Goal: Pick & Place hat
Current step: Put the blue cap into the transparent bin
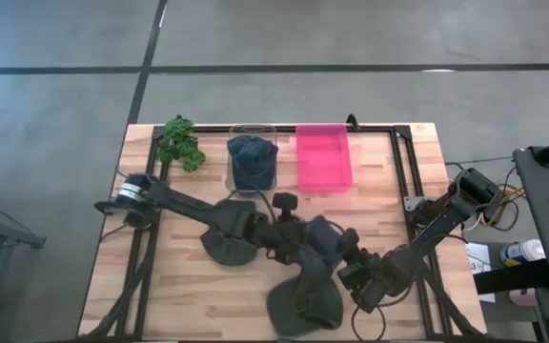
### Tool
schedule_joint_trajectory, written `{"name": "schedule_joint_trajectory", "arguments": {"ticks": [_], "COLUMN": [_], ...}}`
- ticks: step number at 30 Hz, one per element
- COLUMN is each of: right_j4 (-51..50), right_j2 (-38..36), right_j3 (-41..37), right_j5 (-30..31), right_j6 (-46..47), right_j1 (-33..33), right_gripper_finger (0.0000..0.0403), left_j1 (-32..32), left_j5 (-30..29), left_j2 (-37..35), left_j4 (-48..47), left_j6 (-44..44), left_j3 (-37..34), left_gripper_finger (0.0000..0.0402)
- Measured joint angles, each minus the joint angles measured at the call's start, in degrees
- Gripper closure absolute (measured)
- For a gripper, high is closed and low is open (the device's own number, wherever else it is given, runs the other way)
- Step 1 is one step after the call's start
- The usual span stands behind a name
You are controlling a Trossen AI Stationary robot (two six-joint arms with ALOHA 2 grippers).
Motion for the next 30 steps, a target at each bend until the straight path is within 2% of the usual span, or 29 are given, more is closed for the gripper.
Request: {"name": "schedule_joint_trajectory", "arguments": {"ticks": [4, 7, 11, 14, 16, 22, 27, 30], "right_j4": [-0.2, -0.4, -0.3, -0.3, -0.1, 0.0, 0.5, 0.8], "right_j2": [0.0, 0.1, 0.1, 0.1, 0.1, 0.1, 0.1, 0.1], "right_j3": [-1.6, -3.2, -5.4, -6.1, -6.2, -6.2, -6.1, -5.3], "right_j5": [-0.4, -1.6, -1.2, -1.1, -0.8, 0.2, 3.8, 3.7], "right_j6": [1.4, 3.5, 4.9, 4.5, 4.5, 4.4, 3.4, 3.4], "right_j1": [-0.5, -1.2, -2.2, -3.2, -3.9, -5.6, -5.9, -5.9], "right_gripper_finger": [0.0390, 0.0390, 0.0390, 0.0390, 0.0390, 0.0390, 0.0390, 0.0390], "left_j1": [0.0, 0.1, -0.4, -0.9, -1.2, -2.3, -2.3, -2.2], "left_j5": [0.6, 0.6, 4.4, 13.8, 17.3, 21.5, 26.5, 25.5], "left_j2": [-3.0, -3.9, -3.8, -3.5, -2.6, -0.2, 3.3, 5.7], "left_j4": [-0.7, -6.5, -10.0, -4.8, -1.2, 3.8, 13.5, 16.2], "left_j6": [-0.1, -1.1, -5.7, -9.3, -11.1, -13.6, -14.3, -13.9], "left_j3": [-1.3, -1.6, -2.2, -2.6, -3.6, -7.1, -11.5, -12.7], "left_gripper_finger": [0.0401, 0.0401, 0.0401, 0.0401, 0.0401, 0.0401, 0.0401, 0.0401]}}
